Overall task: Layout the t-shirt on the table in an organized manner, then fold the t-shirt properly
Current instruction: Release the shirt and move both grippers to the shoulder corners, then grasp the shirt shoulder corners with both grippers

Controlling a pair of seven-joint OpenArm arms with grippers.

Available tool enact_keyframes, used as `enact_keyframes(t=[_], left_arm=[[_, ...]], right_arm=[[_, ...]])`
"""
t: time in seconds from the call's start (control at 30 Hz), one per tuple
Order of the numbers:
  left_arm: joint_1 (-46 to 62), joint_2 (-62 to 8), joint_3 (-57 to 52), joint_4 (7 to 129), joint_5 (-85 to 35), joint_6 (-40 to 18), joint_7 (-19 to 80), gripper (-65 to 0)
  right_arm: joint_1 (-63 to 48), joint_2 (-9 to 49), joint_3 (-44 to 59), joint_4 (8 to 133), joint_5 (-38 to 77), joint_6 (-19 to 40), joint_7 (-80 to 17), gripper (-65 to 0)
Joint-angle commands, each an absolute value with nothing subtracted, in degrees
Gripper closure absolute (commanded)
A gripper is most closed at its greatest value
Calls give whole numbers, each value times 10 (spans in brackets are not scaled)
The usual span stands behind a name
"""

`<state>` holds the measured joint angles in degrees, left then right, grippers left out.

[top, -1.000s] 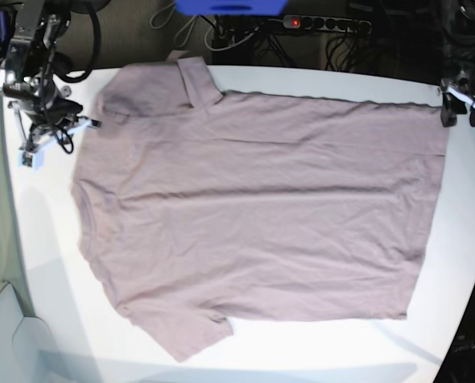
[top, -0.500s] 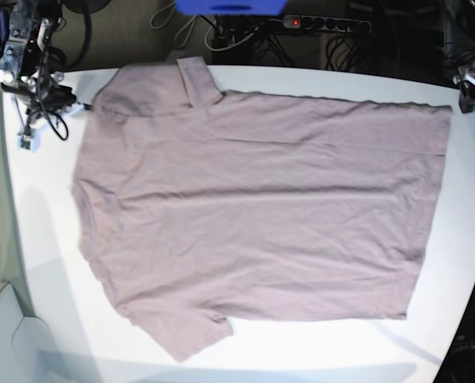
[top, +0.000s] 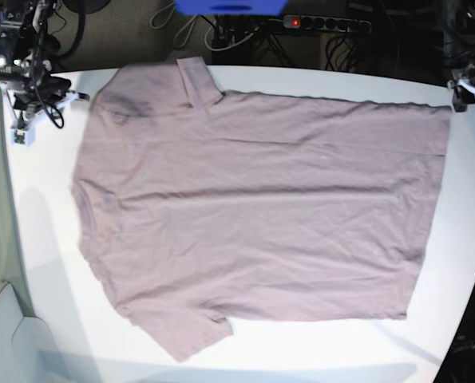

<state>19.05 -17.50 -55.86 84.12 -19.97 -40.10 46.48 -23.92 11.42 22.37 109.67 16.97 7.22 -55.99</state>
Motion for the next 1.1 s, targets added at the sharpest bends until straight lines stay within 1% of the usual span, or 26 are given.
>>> enact_keyframes(t=[0.0,0.07,0.13,0.2,0.37,0.5,0.6,0.73,0.77,0.93,1.07], left_arm=[[187,-191,-557,844,-206,-400,454,-428],[182,-190,-553,844,-207,-400,454,-428],[177,-190,-549,841,-207,-400,453,-428],[166,-189,-548,832,-203,-400,453,-428],[131,-190,-546,772,-203,-400,453,-428],[122,-193,-501,749,-203,-400,450,-428],[124,-190,-479,742,-202,-400,415,-427],[124,-189,-458,724,-179,-400,404,-422],[124,-189,-458,723,-175,-400,403,-405],[126,-189,-461,723,-175,-400,405,-244],[137,-189,-458,724,-175,-400,405,-194]], right_arm=[[-240,112,240,1106,171,88,-552,-231],[-240,93,281,1107,171,122,-550,-272],[-240,85,312,1107,171,154,-550,-277],[-239,85,324,1107,171,174,-551,-277],[-240,86,322,1107,171,175,-553,-277],[-240,73,320,1107,171,178,-553,-277],[-240,73,308,1107,171,178,-553,-277],[-252,73,292,1111,171,178,-549,-277],[-255,73,291,1113,171,178,-549,-277],[-260,73,269,1142,171,178,-554,-277],[-268,73,245,1144,171,178,-554,-277]])
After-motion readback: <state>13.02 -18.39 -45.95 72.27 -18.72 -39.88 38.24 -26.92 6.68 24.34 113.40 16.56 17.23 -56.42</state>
